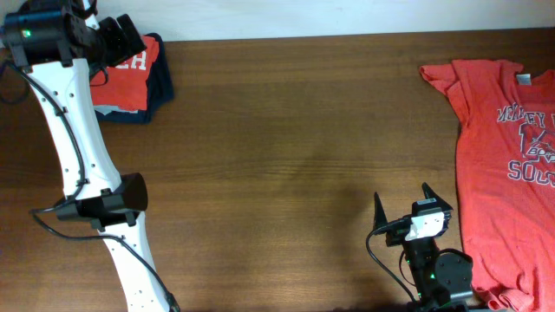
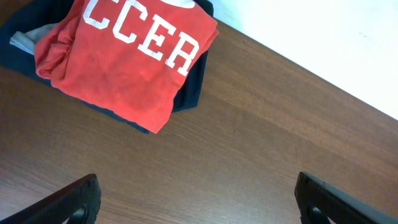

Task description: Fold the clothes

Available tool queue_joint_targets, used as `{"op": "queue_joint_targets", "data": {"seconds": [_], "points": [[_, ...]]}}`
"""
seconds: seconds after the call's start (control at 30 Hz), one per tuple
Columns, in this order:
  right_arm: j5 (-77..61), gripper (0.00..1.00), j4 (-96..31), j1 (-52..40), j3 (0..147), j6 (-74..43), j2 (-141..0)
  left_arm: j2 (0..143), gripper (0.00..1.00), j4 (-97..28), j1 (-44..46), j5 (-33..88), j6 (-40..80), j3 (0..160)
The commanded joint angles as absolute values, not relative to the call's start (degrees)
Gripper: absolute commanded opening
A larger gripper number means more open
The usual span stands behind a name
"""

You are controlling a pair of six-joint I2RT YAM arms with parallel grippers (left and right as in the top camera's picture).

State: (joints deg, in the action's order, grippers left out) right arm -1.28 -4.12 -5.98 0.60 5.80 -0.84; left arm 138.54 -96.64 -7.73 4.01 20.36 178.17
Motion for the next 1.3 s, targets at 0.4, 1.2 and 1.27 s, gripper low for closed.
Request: {"op": "queue_joint_targets", "data": {"seconds": [0.4,1.2,1.27], "points": [[-0.36,0.99,-4.51,-5.54,0.32,5.54,-0.25,138.69,0.99,-96.68,-7.66,3.38,19.66,177.99],[-0.36,0.99,-4.51,-5.54,0.32,5.54,-0.25,114.76,0.99,-96.68,-7.49,-0.49,19.66,177.23],[-0.36,0.99,-4.51,-5.54,0.32,5.54,-0.25,111.96,0.99,-96.66,-7.49,-1.3,19.66,175.0]]}}
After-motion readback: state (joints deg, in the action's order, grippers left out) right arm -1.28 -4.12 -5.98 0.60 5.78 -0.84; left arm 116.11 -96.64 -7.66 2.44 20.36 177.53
